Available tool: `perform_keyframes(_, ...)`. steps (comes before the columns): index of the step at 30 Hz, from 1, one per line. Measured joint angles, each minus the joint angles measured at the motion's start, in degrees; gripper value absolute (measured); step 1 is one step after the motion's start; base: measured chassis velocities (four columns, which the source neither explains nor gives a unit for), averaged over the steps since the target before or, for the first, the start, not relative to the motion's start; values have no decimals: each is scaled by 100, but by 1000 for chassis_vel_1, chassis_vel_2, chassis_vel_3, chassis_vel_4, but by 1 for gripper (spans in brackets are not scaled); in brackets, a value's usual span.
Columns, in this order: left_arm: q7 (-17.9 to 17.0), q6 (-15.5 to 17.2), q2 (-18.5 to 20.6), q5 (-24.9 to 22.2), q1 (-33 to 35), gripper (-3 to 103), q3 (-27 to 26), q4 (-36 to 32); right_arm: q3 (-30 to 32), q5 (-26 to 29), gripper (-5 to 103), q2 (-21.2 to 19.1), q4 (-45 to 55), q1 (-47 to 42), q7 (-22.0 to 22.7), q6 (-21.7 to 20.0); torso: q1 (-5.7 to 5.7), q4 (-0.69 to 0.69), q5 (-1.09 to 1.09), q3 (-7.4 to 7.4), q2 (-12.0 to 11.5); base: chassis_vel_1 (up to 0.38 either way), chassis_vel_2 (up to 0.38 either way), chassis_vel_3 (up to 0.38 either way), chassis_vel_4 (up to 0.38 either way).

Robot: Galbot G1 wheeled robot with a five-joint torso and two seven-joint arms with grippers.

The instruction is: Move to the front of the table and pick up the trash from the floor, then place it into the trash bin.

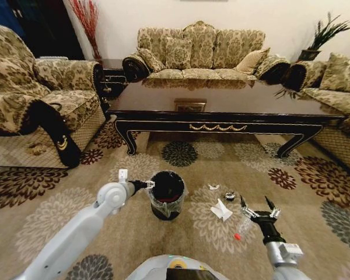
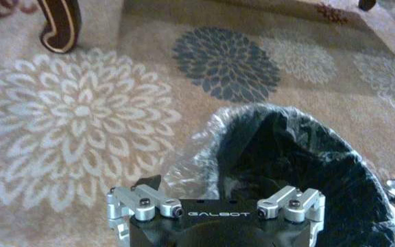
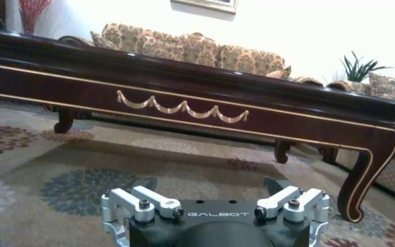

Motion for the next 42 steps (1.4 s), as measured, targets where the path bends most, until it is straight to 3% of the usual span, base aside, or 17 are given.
perform_keyframes(5,-262,-6,-59,-189,-185,95,181,138,20,16,100,8,-46,3,0,12,0,0,1,0,0,0,0,0,0)
perform_keyframes(9,-479,-10,-49,-298,-221,83,205,218,130,187,100,-12,-114,108,10,-27,0,-1,0,0,0,0,0,0,0)
perform_keyframes(14,-471,-13,41,-387,-122,68,147,217,227,387,100,-97,-145,204,54,-88,0,1,1,-1,0,0,0,0,0)
perform_keyframes(17,-466,-14,11,-395,-117,59,126,237,202,390,100,-88,-150,204,56,-90,0,1,0,-1,0,0,0,0,0)
perform_keyframes(19,-464,-15,-9,-396,-118,59,120,253,176,381,100,-75,-155,201,56,-91,0,0,1,-1,0,0,0,0,0)
perform_keyframes(27,-408,-16,-140,-359,-118,32,140,426,112,308,100,-51,-162,148,53,-73,0,0,1,-1,0,0,0,0,0)
perform_keyframes(32,-380,-17,-129,-305,-111,24,194,409,127,320,100,-64,-183,141,49,-59,0,0,1,-1,0,0,0,0,0)
perform_keyframes(35,-381,-18,-133,-266,-111,12,213,405,109,312,100,-59,-203,133,43,-45,0,0,1,-1,0,0,0,0,0)
perform_keyframes(42,-384,-19,-150,-197,-100,6,201,484,66,284,100,-55,-227,130,37,-31,0,1,3,-1,0,0,0,0,0)
